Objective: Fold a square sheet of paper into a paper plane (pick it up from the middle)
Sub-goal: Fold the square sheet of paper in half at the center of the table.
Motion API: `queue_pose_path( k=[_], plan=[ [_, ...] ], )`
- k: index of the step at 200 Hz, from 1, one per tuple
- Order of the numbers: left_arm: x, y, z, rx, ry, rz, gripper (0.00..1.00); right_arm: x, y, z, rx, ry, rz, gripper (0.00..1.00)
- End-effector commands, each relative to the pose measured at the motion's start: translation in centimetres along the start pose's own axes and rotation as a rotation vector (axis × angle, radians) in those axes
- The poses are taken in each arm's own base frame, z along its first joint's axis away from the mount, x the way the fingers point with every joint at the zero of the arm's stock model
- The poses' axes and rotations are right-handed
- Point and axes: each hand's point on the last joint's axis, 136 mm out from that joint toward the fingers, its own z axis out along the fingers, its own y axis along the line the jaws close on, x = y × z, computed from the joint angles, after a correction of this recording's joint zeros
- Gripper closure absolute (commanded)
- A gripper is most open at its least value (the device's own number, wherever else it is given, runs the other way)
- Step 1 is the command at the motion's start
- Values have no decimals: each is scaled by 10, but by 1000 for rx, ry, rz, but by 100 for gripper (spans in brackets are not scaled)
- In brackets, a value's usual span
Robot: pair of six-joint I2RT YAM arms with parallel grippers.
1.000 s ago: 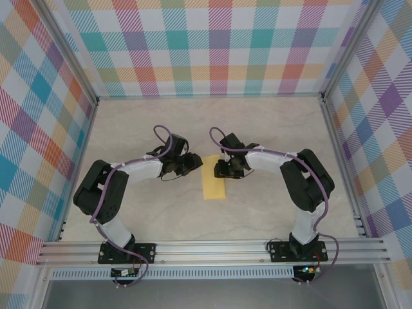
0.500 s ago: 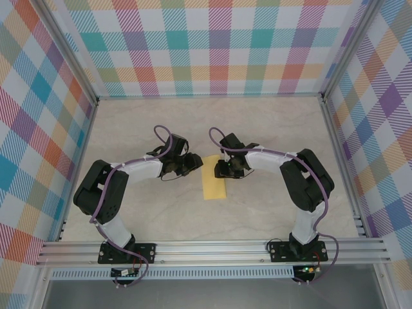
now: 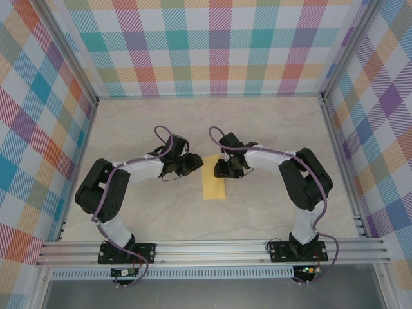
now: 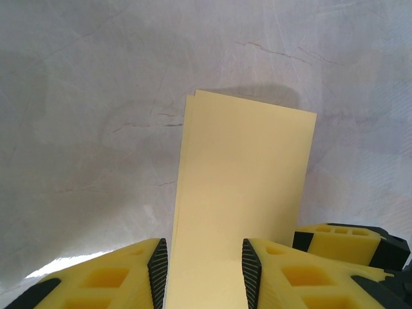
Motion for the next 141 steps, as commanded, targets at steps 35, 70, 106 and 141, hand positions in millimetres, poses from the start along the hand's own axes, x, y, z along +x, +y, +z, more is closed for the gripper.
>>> queue_pose_path(
  k=[35, 70, 106, 141],
  plan=[
    [12, -12, 12, 47, 52, 7, 68, 7, -23, 11, 83, 36, 25, 59],
    [15, -12, 16, 48, 65, 6, 73, 8, -22, 12, 77, 42, 8, 59],
    [14, -14, 16, 53, 64, 6, 73, 9, -22, 13, 81, 49, -9, 59],
    [17, -13, 19, 55, 80, 3, 74, 10, -23, 15, 79, 56, -14, 59]
  ],
)
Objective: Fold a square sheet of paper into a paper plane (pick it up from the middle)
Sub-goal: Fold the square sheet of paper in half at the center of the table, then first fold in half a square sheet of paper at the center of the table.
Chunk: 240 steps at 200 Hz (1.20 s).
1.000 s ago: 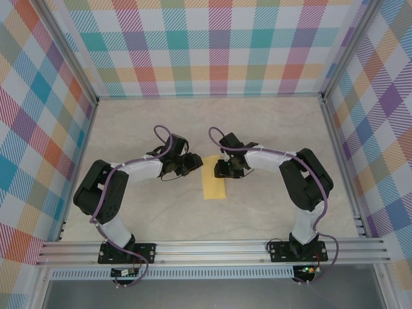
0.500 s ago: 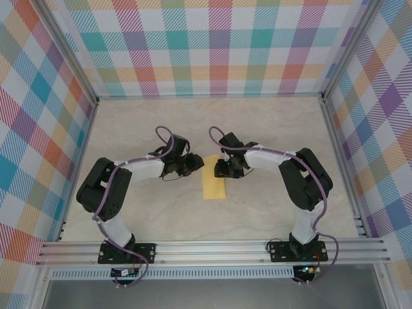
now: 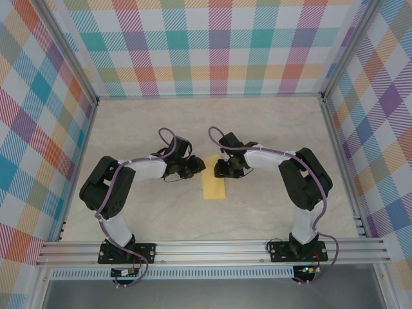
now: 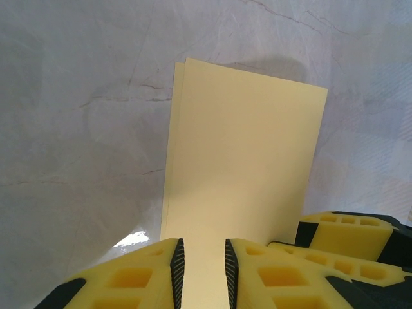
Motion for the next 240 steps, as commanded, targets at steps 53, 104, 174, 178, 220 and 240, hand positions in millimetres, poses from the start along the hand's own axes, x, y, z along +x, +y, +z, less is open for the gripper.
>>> queue_pose_path(
  k=[53, 104, 174, 178, 220, 240],
  plan=[
    [3, -14, 8, 41, 23, 12, 74, 11, -24, 18, 80, 58, 0, 59],
    [8, -17, 13, 59, 51, 13, 76, 11, -24, 19, 80, 59, 11, 59],
    [13, -15, 20, 52, 87, 12, 83, 12, -25, 21, 86, 66, 12, 59],
    [14, -14, 20, 50, 90, 11, 84, 13, -25, 21, 85, 66, 11, 59],
    [19, 3, 23, -12, 95, -3, 87, 13, -26, 21, 86, 68, 11, 59],
    [22, 12, 23, -45, 101, -10, 87, 13, -25, 21, 84, 66, 12, 59]
  ],
)
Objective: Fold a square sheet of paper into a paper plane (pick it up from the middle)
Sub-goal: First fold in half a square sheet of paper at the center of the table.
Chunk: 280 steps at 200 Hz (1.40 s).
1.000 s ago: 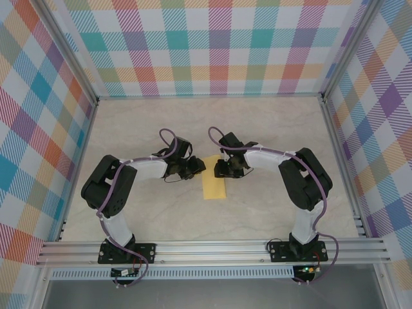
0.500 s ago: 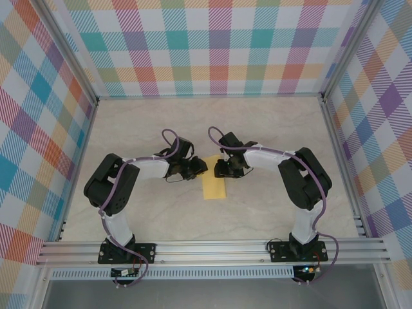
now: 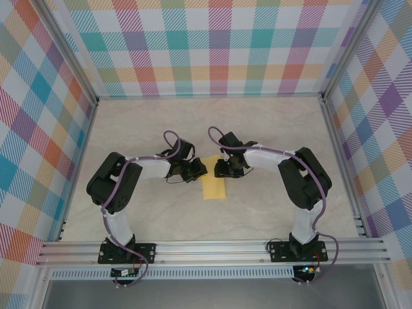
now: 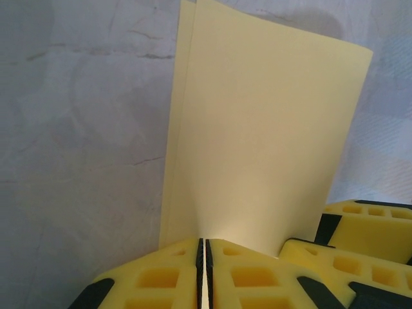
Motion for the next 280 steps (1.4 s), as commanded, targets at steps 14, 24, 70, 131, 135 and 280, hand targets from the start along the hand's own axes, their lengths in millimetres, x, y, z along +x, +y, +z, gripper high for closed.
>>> queue_pose_path(
  k=[14, 24, 70, 131, 135, 280],
  plan=[
    [8, 12, 5, -61, 19, -1, 87, 11, -23, 19, 76, 53, 16, 59],
    [9, 14, 4, -67, 21, -4, 87, 11, -22, 19, 75, 52, 14, 59],
    [7, 6, 1, -45, 18, 10, 88, 12, -25, 22, 82, 62, 6, 59],
    [-1, -24, -11, 49, -12, 46, 87, 13, -27, 25, 94, 64, -2, 59],
    [-2, -26, -13, 54, -19, 49, 87, 12, -27, 25, 94, 63, -2, 59],
    [-8, -26, -12, 47, -49, 42, 87, 15, -30, 30, 103, 77, -21, 59]
  ],
)
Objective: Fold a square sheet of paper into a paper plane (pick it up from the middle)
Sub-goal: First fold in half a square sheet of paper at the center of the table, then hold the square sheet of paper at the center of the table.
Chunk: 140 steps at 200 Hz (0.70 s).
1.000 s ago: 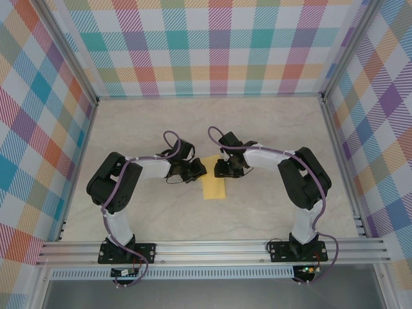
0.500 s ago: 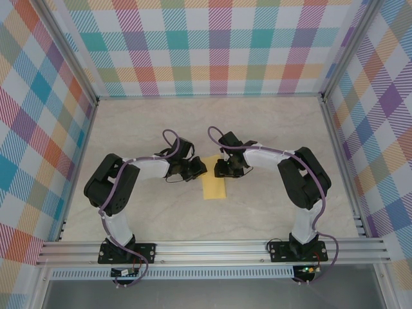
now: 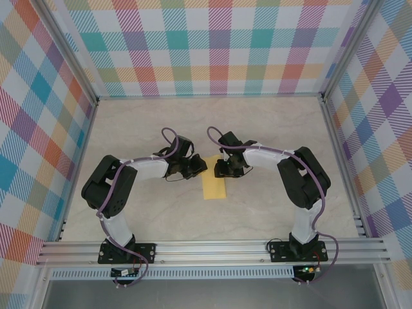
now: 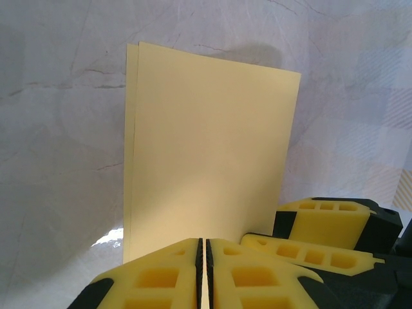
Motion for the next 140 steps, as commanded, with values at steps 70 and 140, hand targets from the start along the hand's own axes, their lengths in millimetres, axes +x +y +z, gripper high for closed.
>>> queue_pose_path(
  k=[70, 140],
  plan=[
    [7, 0, 13, 1, 46, -3, 87, 14, -29, 32, 95, 71, 2, 59],
    [8, -1, 14, 6, 50, -2, 86, 17, -32, 36, 103, 83, 1, 58]
  ],
)
